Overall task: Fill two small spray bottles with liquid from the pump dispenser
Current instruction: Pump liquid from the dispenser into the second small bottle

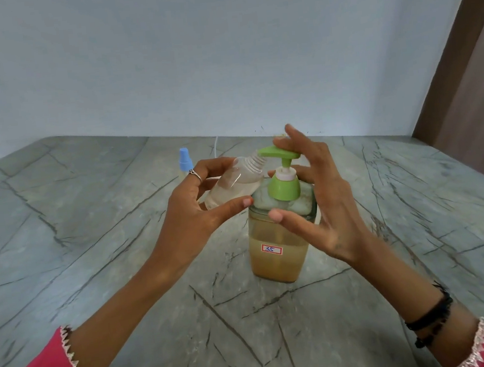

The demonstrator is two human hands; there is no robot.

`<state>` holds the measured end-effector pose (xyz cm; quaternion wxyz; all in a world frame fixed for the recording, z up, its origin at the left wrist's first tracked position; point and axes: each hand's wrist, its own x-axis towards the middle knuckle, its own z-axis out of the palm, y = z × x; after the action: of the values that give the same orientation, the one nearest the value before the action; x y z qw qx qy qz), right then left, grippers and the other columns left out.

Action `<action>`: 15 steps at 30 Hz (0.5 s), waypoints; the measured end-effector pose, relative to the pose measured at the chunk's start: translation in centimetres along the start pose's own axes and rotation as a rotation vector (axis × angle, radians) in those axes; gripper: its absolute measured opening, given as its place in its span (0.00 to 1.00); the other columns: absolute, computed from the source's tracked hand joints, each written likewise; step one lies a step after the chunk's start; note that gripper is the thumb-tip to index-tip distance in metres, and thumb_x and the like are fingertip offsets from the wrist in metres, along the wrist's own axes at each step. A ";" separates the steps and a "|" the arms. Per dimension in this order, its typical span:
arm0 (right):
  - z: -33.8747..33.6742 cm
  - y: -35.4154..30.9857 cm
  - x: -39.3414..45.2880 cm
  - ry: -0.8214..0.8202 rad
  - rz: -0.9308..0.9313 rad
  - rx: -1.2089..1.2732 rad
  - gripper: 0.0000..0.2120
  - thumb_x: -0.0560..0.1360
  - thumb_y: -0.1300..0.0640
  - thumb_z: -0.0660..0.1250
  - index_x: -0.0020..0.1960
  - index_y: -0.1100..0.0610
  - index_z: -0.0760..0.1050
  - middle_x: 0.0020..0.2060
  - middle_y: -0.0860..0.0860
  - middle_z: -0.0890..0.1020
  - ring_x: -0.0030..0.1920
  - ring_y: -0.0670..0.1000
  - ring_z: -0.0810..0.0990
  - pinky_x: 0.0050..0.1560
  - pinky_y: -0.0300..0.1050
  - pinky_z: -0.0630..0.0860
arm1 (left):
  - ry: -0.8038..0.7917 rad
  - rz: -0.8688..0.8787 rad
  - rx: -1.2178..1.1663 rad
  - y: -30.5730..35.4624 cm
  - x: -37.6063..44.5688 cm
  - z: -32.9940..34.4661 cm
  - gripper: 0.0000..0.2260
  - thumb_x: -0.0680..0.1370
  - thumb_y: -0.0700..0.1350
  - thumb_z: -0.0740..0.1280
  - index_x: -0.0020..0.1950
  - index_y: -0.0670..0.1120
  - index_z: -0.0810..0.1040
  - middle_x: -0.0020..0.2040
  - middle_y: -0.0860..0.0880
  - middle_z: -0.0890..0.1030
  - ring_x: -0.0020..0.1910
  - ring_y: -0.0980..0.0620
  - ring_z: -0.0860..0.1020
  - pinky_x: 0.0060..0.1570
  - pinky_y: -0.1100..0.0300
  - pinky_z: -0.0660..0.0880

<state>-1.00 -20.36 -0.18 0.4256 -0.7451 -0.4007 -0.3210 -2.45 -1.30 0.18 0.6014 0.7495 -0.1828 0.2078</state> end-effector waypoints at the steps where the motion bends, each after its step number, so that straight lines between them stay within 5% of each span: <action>1: 0.2 -0.1 0.1 0.046 -0.002 0.065 0.36 0.71 0.45 0.68 0.74 0.48 0.56 0.65 0.44 0.71 0.65 0.49 0.74 0.58 0.57 0.77 | -0.002 -0.004 0.003 0.0 0.0 0.0 0.20 0.62 0.51 0.73 0.53 0.59 0.74 0.52 0.58 0.79 0.53 0.60 0.77 0.44 0.66 0.78; 9: 1.4 -0.6 1.1 0.288 0.019 0.273 0.20 0.74 0.53 0.65 0.63 0.48 0.62 0.52 0.50 0.80 0.54 0.56 0.81 0.50 0.64 0.78 | -0.002 -0.011 0.014 0.1 0.0 0.0 0.21 0.62 0.51 0.73 0.53 0.58 0.74 0.52 0.59 0.79 0.51 0.62 0.77 0.42 0.70 0.76; 15: 1.5 -0.5 1.5 0.335 0.031 0.212 0.12 0.73 0.54 0.65 0.52 0.47 0.64 0.44 0.38 0.80 0.51 0.48 0.83 0.47 0.47 0.79 | -0.016 -0.018 0.014 0.0 0.1 -0.2 0.21 0.62 0.49 0.73 0.54 0.56 0.75 0.51 0.58 0.79 0.51 0.62 0.77 0.45 0.68 0.77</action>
<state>-0.51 -18.42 0.56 0.5673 -0.6383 -0.3443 -0.3901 -2.37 -1.08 0.32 0.5965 0.7569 -0.1793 0.1978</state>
